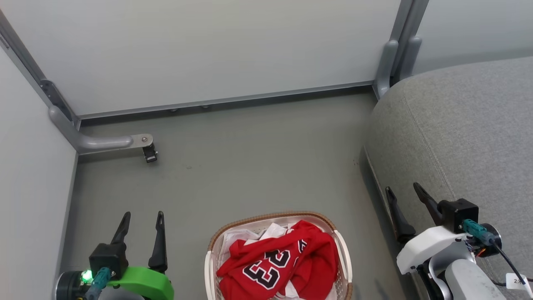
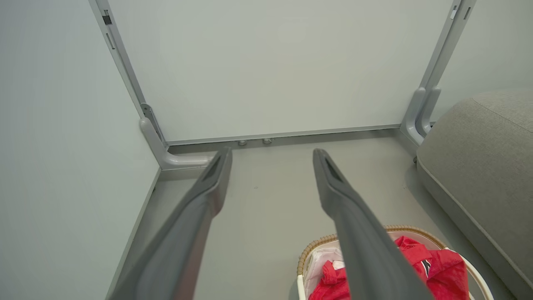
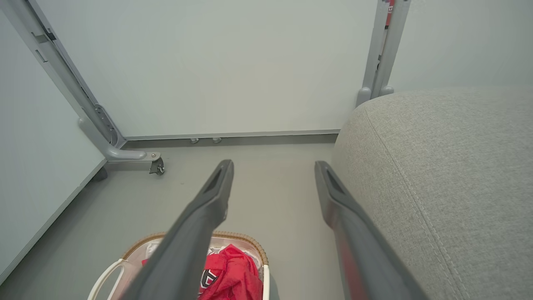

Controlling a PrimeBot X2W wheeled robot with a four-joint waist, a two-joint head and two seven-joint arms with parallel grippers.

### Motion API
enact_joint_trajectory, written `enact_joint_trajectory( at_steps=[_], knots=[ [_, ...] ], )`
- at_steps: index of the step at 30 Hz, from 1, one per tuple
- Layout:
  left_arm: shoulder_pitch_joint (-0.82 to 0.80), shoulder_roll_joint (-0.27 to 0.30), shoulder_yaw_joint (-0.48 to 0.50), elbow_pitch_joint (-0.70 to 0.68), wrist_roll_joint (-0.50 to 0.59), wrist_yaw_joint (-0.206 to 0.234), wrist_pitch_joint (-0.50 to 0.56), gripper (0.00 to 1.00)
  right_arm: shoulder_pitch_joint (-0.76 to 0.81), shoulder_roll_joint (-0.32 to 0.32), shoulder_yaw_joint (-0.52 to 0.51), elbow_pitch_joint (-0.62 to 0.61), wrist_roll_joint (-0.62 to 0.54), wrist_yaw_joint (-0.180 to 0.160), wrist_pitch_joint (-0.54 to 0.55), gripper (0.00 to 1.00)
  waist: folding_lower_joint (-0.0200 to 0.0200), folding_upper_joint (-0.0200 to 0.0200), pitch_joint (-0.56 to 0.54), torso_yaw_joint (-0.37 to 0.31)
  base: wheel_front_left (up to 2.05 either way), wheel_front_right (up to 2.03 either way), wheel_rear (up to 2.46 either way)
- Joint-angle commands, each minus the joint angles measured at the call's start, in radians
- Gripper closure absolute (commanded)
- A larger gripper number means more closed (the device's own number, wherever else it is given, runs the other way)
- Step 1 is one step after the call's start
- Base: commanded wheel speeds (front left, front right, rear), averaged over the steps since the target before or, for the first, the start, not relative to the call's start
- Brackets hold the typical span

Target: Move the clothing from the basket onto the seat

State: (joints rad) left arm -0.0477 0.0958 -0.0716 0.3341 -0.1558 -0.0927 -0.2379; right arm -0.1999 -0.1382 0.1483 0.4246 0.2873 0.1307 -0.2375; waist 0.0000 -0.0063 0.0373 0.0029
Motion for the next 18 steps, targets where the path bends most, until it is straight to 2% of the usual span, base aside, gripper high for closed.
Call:
enact_joint_trajectory(
  at_steps=[1, 9, 18],
  knots=[
    [-0.018, -0.003, -0.008, 0.001, 0.029, -0.006, -0.007, 0.00, -0.023, -0.006, 0.004, -0.009, -0.022, 0.000, -0.009, 0.00, 0.0000, 0.0057, 0.034, -0.008, 0.00, 0.00, 0.00],
    [-0.112, -0.028, -0.072, 0.031, 0.085, -0.026, -0.021, 0.00, -0.111, -0.018, 0.019, -0.046, -0.067, 0.000, -0.021, 0.00, 0.0000, 0.0061, 0.182, -0.040, 0.00, 0.00, 0.00],
    [-0.251, -0.039, -0.190, 0.123, 0.110, -0.037, -0.027, 0.00, -0.225, 0.009, 0.016, -0.147, -0.087, 0.000, -0.029, 0.00, 0.0000, 0.0063, 0.389, -0.105, 0.00, 0.00, 0.00]
  ],
)
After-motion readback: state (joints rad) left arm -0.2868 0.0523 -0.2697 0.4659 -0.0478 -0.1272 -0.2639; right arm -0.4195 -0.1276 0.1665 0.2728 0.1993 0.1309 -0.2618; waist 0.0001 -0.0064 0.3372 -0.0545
